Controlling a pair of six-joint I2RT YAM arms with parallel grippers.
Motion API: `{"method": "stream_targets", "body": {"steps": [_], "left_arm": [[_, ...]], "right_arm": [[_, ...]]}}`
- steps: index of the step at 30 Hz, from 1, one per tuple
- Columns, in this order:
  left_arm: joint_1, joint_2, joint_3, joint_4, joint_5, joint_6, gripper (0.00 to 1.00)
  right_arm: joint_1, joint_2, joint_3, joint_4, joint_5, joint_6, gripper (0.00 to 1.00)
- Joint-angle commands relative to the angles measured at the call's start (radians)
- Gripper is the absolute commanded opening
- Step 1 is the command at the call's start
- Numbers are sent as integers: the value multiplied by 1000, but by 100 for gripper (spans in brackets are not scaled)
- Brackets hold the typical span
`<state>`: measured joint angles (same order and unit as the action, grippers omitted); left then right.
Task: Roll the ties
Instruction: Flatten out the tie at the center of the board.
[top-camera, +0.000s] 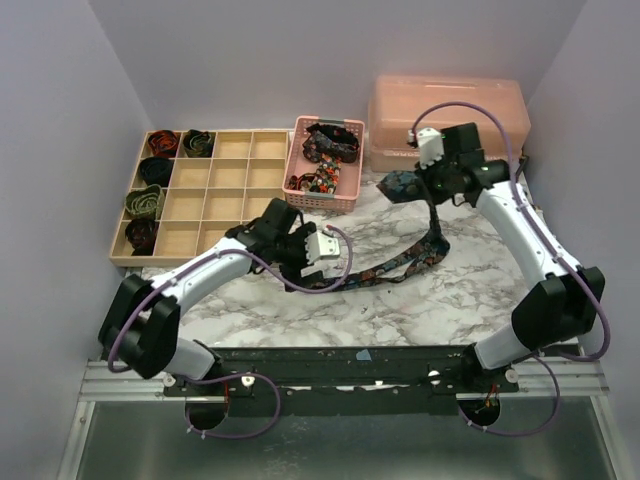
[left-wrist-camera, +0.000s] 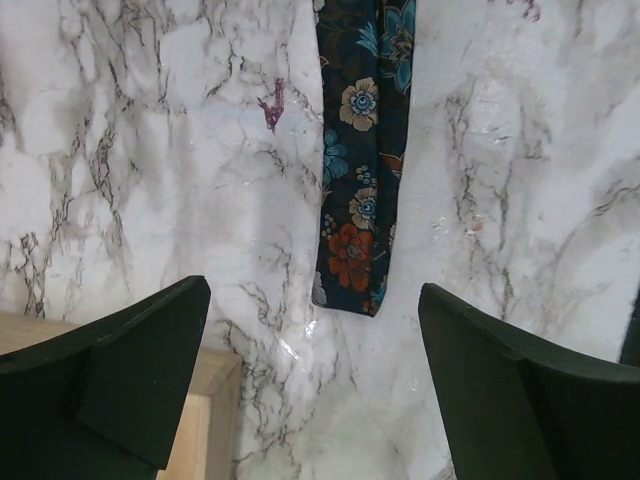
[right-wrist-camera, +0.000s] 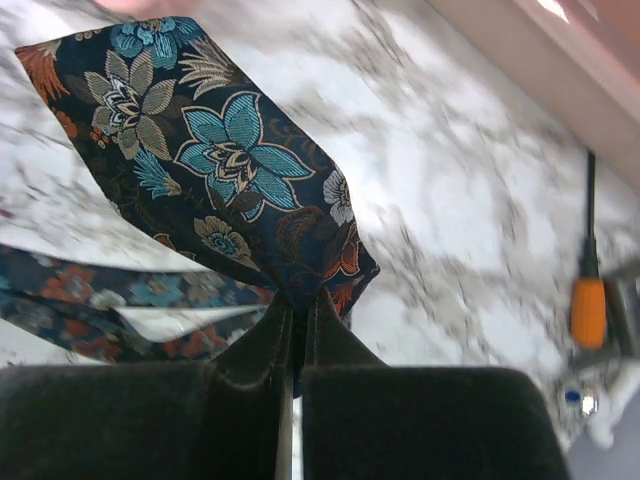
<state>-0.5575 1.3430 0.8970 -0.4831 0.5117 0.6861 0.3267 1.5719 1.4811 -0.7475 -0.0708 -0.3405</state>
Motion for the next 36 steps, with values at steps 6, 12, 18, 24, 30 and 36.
{"method": "stream_targets", "body": {"steps": [6, 12, 18, 24, 30, 36], "left_arm": [[-126, 215, 116, 52, -203, 76, 87], [-127, 226, 114, 49, -175, 89, 85], [-130, 210, 103, 54, -165, 104, 85], [-130, 204, 95, 69, -159, 87, 86], [-141, 239, 103, 60, -145, 111, 86], [-165, 303, 154, -38, -191, 178, 82]], "right_arm": [[-361, -147, -185, -201, -22, -108, 1], [-536, -196, -298, -209, 4, -201, 37], [-600, -195, -207, -249, -8, -178, 58], [-681, -125, -100, -399, -143, -284, 58], [-547, -54, -212, -399, -101, -261, 66], [-542, 24, -383, -269, 63, -278, 68]]}}
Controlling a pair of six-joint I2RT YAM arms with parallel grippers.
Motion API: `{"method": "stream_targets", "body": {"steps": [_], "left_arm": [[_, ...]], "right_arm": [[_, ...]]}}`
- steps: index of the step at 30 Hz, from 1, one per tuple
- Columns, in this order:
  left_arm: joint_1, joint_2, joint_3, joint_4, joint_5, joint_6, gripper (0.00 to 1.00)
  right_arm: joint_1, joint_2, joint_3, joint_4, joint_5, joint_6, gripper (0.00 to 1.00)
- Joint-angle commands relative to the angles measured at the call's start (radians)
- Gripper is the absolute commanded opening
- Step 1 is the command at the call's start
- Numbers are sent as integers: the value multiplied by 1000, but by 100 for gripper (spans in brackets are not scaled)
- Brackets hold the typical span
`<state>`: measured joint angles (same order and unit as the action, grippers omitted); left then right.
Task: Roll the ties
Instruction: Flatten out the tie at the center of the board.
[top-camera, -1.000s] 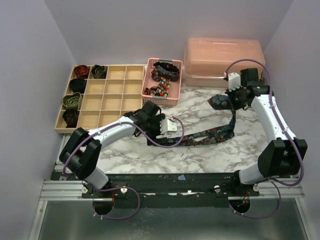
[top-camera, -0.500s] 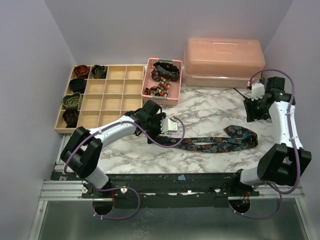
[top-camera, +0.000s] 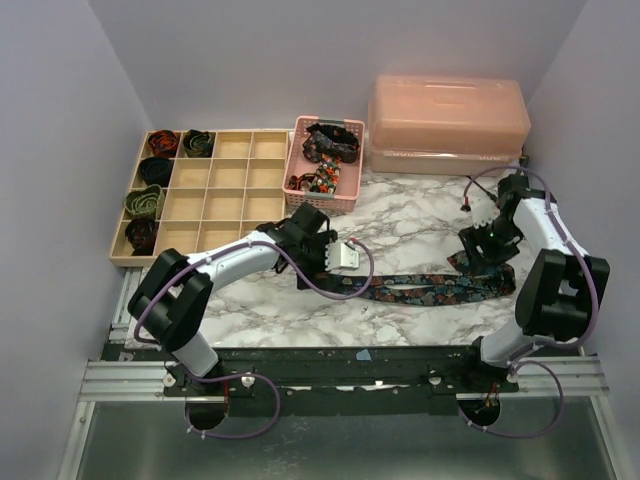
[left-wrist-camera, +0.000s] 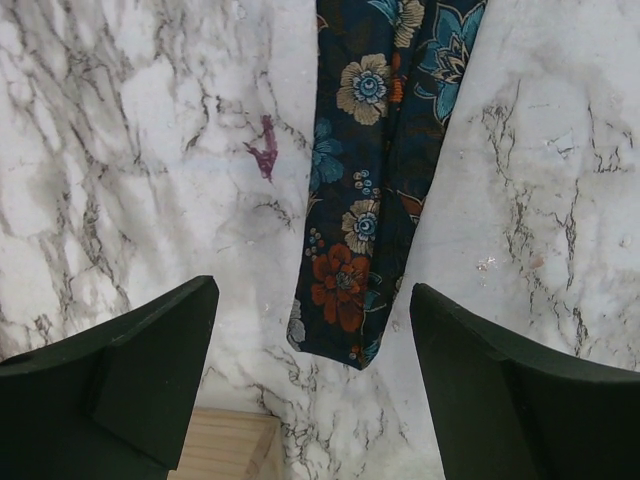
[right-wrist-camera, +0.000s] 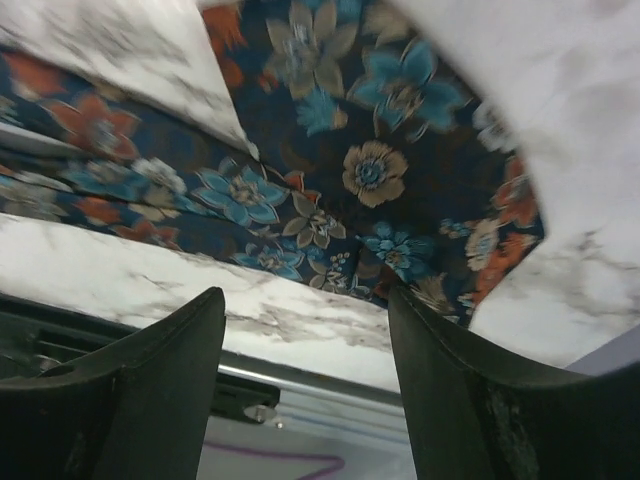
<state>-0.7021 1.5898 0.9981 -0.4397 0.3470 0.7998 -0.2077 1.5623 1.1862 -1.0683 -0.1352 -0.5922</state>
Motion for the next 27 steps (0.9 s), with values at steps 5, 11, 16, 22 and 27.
{"method": "stream_targets", "body": {"steps": [5, 11, 16, 22, 27], "left_arm": [[-27, 92, 44, -122, -88, 91, 63], [-25, 93, 60, -119, -165, 10, 33], [3, 26, 81, -176, -198, -38, 18], [53, -122, 17, -242, -210, -51, 16], [53, -196, -108, -224, -253, -31, 14]], "right_arm": [[-7, 32, -264, 208, 259, -72, 65], [7, 100, -246, 272, 157, 7, 1], [57, 110, -11, 174, -175, 93, 1], [67, 89, 147, 71, -470, 112, 1], [33, 47, -20, 10, -415, 30, 1]]}}
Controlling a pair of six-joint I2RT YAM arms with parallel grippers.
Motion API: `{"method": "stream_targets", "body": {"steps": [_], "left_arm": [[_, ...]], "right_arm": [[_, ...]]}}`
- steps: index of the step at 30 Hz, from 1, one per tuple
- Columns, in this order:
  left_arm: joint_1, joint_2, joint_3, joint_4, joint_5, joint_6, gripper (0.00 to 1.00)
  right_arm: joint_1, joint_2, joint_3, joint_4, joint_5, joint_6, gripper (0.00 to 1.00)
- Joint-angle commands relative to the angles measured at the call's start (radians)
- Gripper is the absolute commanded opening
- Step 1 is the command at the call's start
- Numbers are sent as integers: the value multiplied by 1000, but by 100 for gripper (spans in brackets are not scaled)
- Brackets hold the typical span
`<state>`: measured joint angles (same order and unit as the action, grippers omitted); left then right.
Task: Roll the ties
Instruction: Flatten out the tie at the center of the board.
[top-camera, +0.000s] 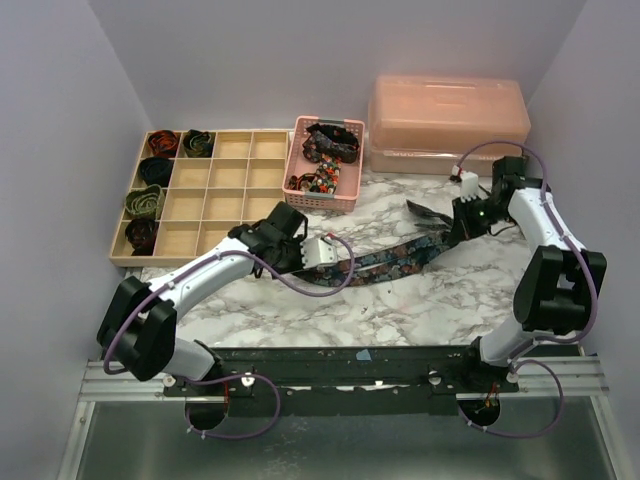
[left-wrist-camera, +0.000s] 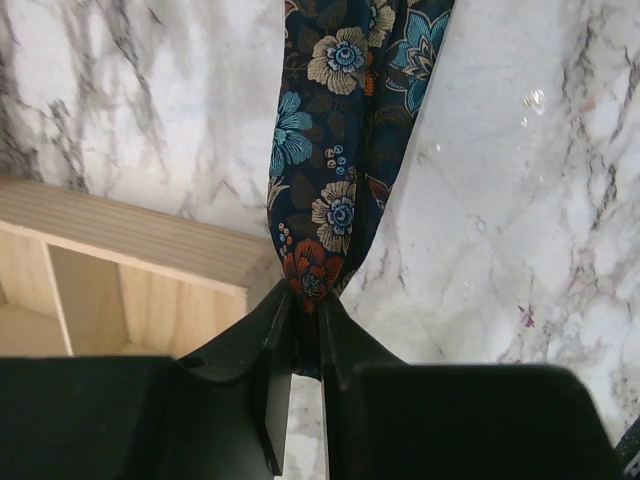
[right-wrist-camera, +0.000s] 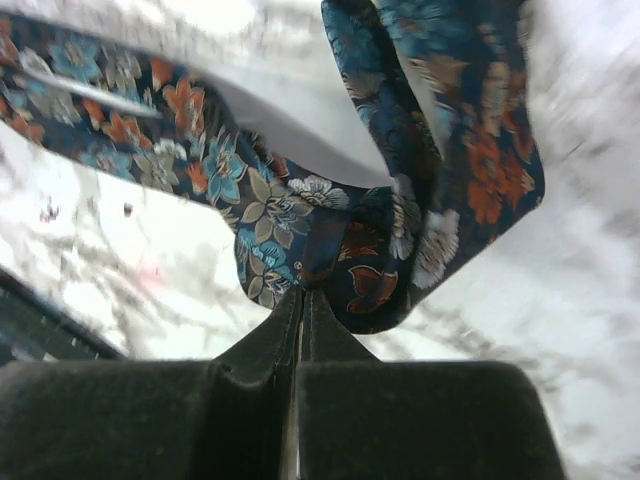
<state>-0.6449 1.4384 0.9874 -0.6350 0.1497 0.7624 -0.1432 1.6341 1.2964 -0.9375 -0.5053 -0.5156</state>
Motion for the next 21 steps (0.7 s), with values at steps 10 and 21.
{"method": "stream_targets", "body": {"steps": [10, 21], "left_arm": [[-5, -73, -231, 19, -113, -12, 37], [-7, -67, -186, 26, -104, -52, 64]], "right_arm": [[-50, -34, -122, -115, 64, -26, 65], [158, -13, -40, 44, 357, 57, 65]]}}
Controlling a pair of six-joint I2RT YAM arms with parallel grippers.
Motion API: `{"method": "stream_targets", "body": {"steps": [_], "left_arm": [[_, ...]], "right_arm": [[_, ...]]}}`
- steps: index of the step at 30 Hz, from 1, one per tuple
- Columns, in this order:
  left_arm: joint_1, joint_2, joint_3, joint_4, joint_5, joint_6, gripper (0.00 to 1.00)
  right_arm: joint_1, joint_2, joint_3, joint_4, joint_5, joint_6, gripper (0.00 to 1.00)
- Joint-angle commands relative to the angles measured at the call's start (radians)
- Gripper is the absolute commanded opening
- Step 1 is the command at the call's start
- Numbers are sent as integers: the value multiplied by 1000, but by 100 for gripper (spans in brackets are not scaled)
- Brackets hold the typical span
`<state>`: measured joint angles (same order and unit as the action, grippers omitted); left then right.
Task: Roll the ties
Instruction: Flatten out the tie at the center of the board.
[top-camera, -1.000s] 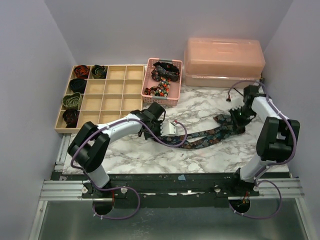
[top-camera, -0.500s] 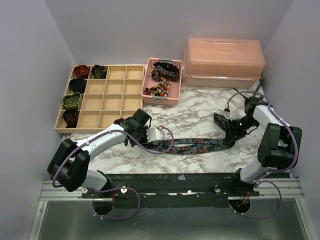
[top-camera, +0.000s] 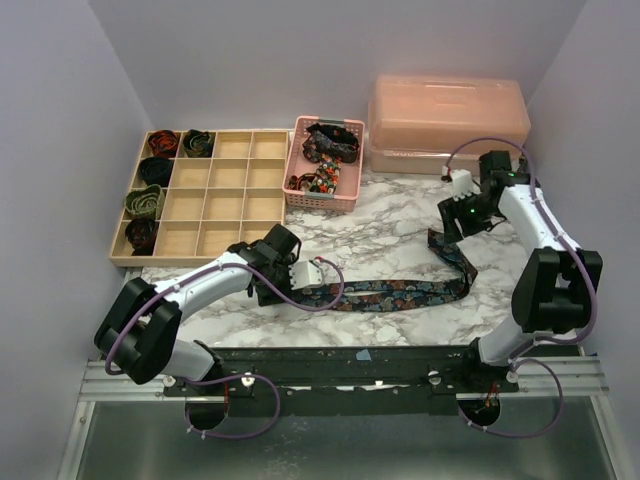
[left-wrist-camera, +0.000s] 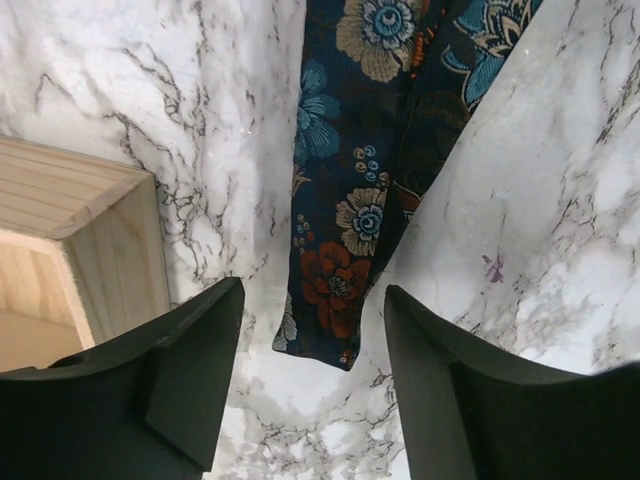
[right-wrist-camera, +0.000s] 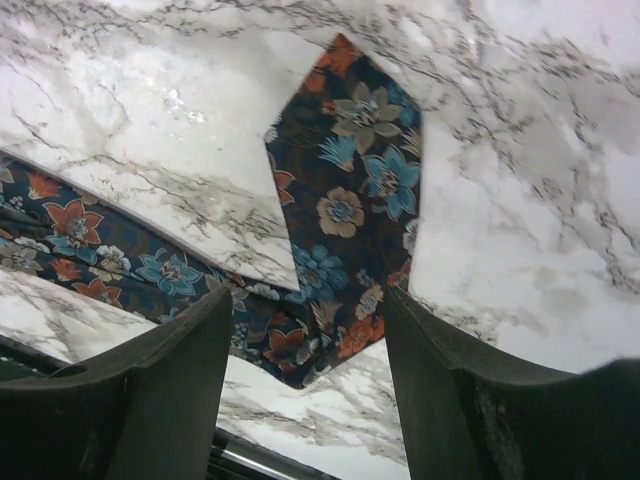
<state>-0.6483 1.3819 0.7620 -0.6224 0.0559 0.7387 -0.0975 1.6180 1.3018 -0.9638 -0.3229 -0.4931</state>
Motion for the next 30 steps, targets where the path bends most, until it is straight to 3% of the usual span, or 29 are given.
{"method": "stream_targets", "body": {"steps": [1, 5, 10, 14, 17, 20, 26, 27, 30], "left_arm": [[-4, -9, 42, 12, -8, -30, 66], [-3, -10, 47, 18, -5, -30, 80], [-2, -1, 51, 26, 7, -32, 82], [-3, 19, 39, 34, 3, -25, 78], [-2, 23, 25, 45, 3, -17, 77], [-2, 33, 23, 53, -10, -12, 76], [8, 46, 26, 51, -28, -12, 71], [11, 45, 23, 46, -29, -10, 70], [28, 27, 10, 36, -24, -7, 66]], "right_arm": [[160, 5, -59, 89, 213, 38, 66], [274, 39, -107, 146, 379, 40, 69], [297, 141, -119, 196, 474, 46, 64], [297, 184, -77, 183, 491, 65, 41], [291, 150, -48, 157, 513, 79, 16], [260, 56, -45, 119, 516, 83, 3], [71, -163, -124, 33, 495, -1, 4], [24, -198, -149, 26, 491, -29, 8], [-177, -256, -221, -16, 441, -152, 33]]}}
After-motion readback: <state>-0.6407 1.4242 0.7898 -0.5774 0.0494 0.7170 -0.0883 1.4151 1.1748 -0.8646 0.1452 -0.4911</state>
